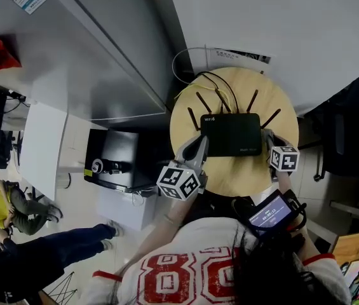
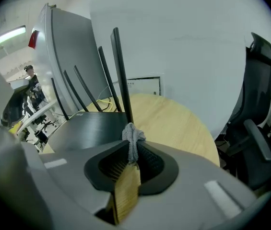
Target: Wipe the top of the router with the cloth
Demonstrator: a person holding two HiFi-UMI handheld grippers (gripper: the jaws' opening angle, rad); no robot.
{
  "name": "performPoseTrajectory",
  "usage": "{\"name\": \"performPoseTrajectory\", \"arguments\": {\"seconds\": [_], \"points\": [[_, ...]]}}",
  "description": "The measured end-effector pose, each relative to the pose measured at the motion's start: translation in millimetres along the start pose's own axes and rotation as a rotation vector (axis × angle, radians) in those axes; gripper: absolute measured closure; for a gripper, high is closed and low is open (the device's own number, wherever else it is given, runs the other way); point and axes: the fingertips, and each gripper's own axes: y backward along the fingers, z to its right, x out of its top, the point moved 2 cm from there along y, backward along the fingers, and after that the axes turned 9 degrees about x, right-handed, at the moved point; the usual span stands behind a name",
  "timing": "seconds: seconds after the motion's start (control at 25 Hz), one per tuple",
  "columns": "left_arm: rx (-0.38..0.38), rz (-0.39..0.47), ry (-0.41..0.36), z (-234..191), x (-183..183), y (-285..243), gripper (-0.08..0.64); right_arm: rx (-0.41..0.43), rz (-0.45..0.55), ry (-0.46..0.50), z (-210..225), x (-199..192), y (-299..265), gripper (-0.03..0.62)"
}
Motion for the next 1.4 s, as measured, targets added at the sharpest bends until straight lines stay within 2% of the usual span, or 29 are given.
{"name": "performPoseTrajectory", "arguments": {"seconds": [0.24,0.56,0.96,1.4], "points": [[0.031,0.005,0.006,-5.7,-0.6,3.1,0.565,0.056,0.01,0.017,-1.3,1.4,-9.9,0.551],[-0.009,-0.021,0.0,4.2,-6.7,-1.4,0.565,0.089,0.028,0.017,-13.4,-5.5,-4.3,0.551],[-0.077,-0.039,-0.008,15.3,-7.5,-2.0,0.565,0.059,0.037,-0.056,-30.0,-39.0,17.7,0.551],[-0.1,-0.03,-0.004,7.4,-2.7,13.0,0.565,0.006,0.035,-0.11,-52.1,-73.8,34.3,0.551]]}}
